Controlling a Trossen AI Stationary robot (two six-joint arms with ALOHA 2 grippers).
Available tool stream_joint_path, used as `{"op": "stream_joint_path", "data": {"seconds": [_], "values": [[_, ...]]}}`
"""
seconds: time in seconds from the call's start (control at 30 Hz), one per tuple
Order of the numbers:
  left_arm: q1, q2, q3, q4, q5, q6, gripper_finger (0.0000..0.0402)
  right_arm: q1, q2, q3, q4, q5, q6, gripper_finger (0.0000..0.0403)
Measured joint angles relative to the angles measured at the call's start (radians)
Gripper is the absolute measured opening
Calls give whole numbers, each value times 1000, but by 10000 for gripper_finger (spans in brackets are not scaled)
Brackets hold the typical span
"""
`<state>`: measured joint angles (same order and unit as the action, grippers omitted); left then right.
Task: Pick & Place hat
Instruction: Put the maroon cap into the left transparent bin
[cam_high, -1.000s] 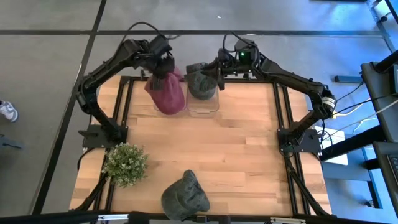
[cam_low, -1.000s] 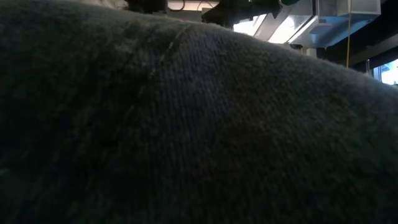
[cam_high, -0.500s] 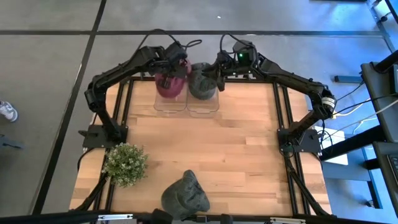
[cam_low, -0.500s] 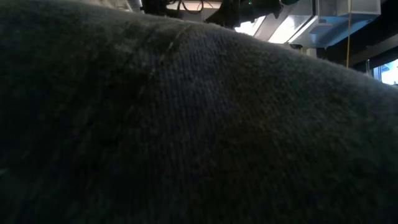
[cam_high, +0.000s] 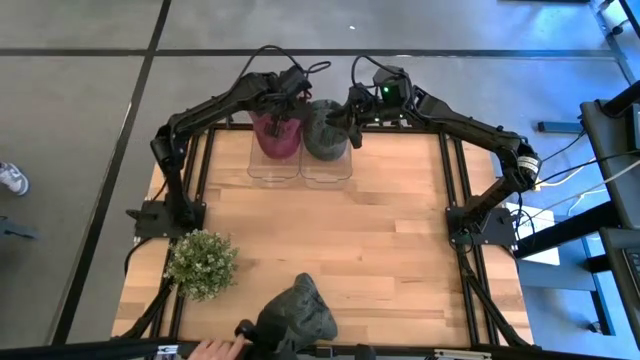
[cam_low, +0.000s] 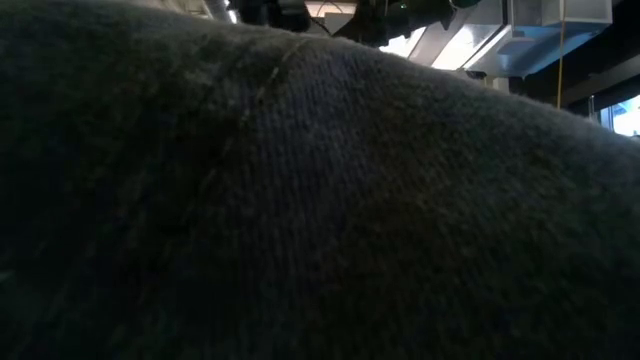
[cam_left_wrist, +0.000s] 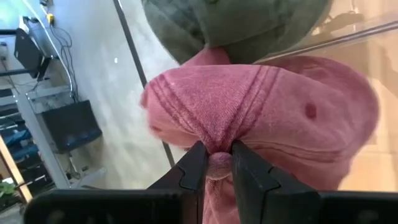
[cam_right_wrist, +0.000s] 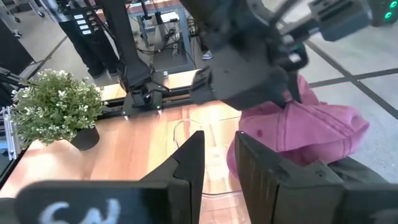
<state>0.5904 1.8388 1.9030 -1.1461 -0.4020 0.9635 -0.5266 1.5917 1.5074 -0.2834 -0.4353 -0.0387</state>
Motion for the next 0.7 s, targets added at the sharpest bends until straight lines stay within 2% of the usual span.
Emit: {"op": "stream_joint_path", "data": {"seconds": [0.23,0.33,0.5,0.7], "values": [[28,43,0,30,28,-24,47,0,0,0,0,-1,0,90],[39,61,0,59,-4,-34,48,0,0,0,0,-1,0,90],[56,80,0,19,-71,-61,76,0,0,0,-2,-1,0,90],[61,87,0,7,-99,-86,62,0,1,0,-38,-1,-1,90]]}}
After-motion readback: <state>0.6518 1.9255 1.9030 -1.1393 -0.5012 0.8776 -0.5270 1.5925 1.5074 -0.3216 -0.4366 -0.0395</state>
